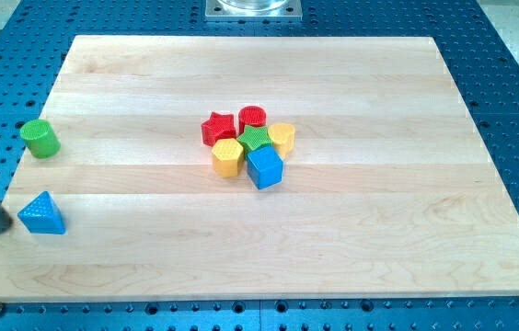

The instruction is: Move the triangle into the hexagon

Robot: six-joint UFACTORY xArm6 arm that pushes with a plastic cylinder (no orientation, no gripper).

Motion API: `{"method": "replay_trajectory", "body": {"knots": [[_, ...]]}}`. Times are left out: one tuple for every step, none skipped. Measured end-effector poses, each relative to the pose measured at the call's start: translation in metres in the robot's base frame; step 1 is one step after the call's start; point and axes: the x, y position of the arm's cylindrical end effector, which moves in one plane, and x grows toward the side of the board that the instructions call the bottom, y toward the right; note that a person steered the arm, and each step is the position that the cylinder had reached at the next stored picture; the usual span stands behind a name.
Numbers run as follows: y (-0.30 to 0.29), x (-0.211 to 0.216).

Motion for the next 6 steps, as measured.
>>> {"method": "replay_trajectory", "body": {"knots": [[0.046, 0.001], [0.080, 0.006], [0.106, 0.020], [0.106, 0.045], [0.112, 0.044], [0.120, 0.030]]}}
